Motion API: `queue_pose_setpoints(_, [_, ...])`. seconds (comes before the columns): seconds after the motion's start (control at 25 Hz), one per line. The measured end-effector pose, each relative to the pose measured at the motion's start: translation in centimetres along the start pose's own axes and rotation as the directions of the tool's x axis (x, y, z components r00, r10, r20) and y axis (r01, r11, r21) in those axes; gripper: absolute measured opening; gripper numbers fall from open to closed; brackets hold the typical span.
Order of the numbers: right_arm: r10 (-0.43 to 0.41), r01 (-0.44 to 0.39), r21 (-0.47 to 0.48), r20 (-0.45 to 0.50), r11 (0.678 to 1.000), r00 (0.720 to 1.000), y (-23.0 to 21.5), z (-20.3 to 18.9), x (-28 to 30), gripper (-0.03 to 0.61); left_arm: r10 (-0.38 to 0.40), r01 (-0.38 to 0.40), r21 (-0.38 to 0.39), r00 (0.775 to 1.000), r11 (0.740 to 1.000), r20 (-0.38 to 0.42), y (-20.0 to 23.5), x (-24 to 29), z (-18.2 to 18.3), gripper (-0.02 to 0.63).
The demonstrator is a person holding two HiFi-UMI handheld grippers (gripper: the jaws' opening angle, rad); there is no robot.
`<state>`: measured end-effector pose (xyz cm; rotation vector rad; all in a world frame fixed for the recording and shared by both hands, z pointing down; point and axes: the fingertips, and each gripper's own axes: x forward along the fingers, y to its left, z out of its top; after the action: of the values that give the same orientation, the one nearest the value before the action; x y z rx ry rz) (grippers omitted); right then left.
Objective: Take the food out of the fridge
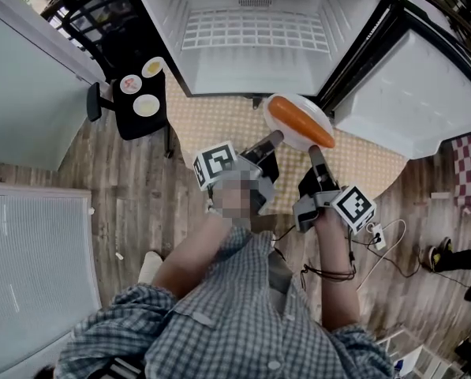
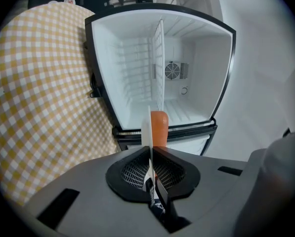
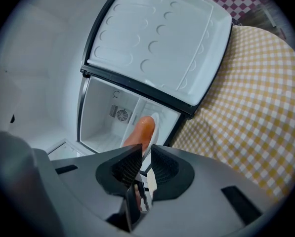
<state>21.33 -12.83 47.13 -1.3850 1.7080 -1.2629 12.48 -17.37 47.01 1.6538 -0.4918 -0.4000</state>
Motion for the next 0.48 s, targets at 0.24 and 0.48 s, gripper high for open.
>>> queue_pose_setpoints(0.24, [-0.018,0.018,0.011,-0.016,1.000,1.000,-2.3,-1.2,-0.3,0.051,0.052,-0.052,-0.018,0.998,0.998,-0.030,2.9,-0.2,-1.1,0.025])
queue_pose_setpoints(0.48, [-0.084,0.085,0.020,-0.048,0.996,0.995,-5.3,-2.2,-0.6,0.051,0.095,-0.097,-0.041,0.994,0.994,-0.053,5.9,-0.1,-2.1,0.025])
